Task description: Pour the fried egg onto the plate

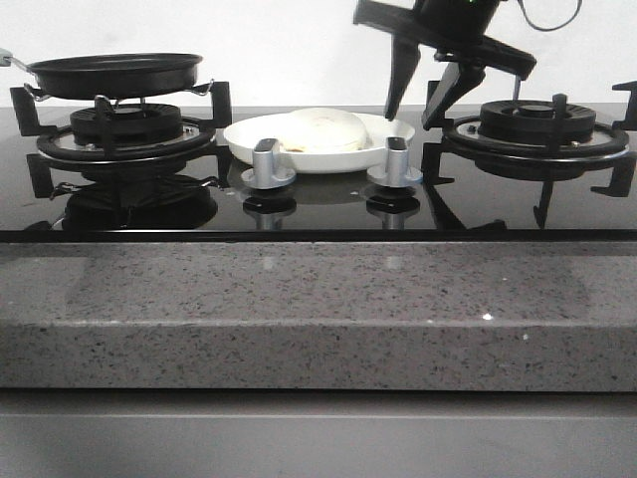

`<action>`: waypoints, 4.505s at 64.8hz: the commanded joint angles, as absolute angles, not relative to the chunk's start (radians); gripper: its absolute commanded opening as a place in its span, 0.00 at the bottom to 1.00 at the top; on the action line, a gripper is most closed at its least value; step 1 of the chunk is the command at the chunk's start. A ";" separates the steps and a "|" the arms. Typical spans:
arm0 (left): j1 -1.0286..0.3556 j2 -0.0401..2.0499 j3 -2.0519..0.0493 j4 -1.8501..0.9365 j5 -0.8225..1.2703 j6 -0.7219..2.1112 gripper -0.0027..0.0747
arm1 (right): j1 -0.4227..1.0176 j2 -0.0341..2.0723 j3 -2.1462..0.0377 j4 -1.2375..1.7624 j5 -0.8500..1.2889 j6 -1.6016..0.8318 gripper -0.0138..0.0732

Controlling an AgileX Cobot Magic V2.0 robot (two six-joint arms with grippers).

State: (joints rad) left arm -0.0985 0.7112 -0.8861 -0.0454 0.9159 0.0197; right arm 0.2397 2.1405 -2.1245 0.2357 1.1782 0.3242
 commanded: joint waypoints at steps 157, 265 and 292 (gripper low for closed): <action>-0.105 0.710 -0.912 -0.059 0.855 0.011 0.01 | 0.245 0.465 -0.731 0.107 0.876 -0.091 0.08; -0.037 -0.025 0.011 -0.079 -0.051 0.011 0.01 | 0.245 0.466 -0.731 0.107 0.877 -0.091 0.08; -0.037 -0.025 0.011 -0.079 -0.051 0.011 0.01 | 0.245 0.466 -0.731 0.107 0.877 -0.091 0.08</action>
